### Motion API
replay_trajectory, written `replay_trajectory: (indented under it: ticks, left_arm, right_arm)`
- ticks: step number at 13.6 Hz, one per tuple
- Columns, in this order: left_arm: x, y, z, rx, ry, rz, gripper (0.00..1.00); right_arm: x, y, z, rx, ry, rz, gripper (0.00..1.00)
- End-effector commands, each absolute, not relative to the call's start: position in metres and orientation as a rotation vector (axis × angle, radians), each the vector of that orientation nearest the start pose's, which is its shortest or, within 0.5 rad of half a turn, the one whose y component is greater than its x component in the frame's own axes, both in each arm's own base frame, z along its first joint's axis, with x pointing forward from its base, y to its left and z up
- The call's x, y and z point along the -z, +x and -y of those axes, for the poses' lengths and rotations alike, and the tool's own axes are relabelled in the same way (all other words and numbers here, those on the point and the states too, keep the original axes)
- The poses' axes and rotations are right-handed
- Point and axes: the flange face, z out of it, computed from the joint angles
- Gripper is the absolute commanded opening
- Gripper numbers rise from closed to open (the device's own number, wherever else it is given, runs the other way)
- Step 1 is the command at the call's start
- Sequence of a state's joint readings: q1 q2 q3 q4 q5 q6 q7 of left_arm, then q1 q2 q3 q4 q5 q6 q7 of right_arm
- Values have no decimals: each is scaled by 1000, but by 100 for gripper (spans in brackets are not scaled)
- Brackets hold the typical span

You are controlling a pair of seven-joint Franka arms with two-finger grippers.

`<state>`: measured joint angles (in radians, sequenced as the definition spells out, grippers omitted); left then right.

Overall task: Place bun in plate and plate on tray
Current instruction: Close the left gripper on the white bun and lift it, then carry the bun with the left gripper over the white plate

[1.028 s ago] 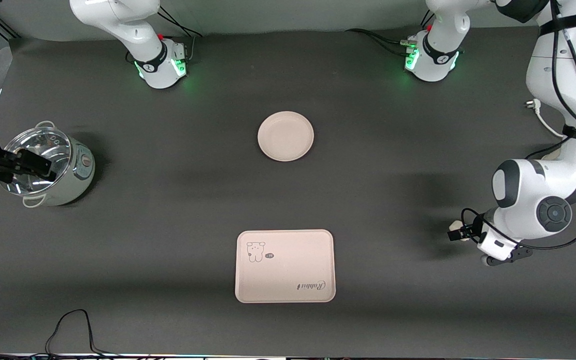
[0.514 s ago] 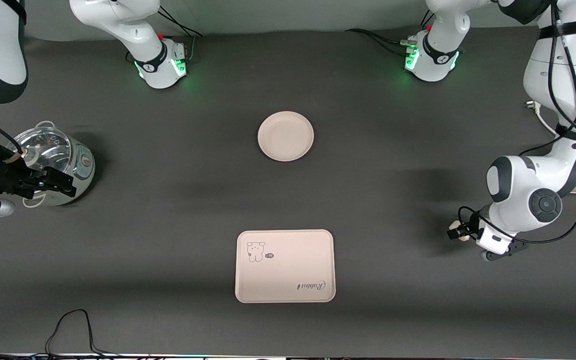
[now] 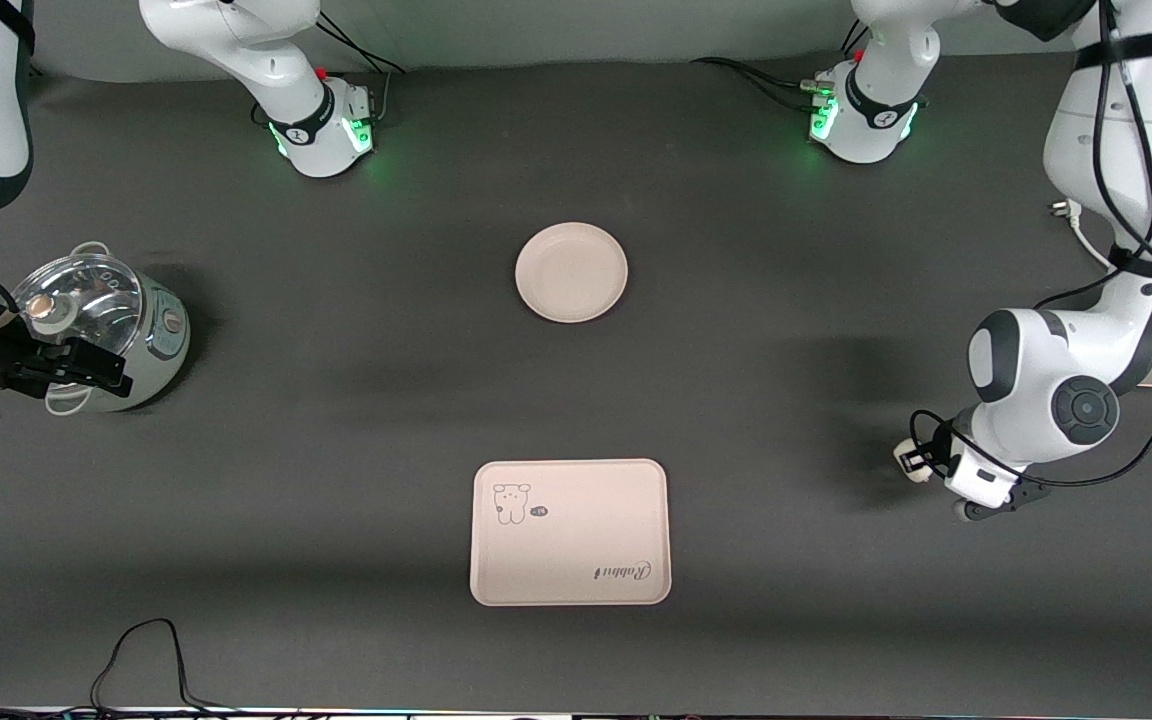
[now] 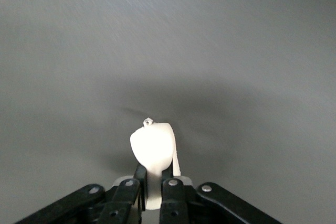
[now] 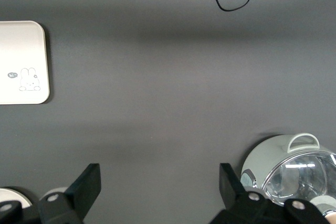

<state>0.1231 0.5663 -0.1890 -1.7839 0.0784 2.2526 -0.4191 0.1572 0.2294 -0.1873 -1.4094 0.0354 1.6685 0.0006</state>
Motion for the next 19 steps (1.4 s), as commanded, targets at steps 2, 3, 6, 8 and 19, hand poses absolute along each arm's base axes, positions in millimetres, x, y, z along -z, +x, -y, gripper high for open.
replay_trajectory:
  ticks: [2,3,6,8,19]
  left_arm:
    - [-350,600,176,-192,-3038,672,4]
    - [-361,582,219,-208,-3020,715,4]
    - [-369,515,358,-220,-3017,892,4]
    - [-343,470,438,-218,-3050,955,4]
    - [-209,315,561,-263,-3017,591,100]
  right_arm:
    - [-560,648,-13,69,-3128,-30,100]
    - [-557,651,-18,78,-3104,-27,100]
    - [-549,653,-26,63,-3079,-19,100]
    - [-541,650,-48,31,-3078,31,100]
    - [-507,625,-68,-312,-2964,69,100]
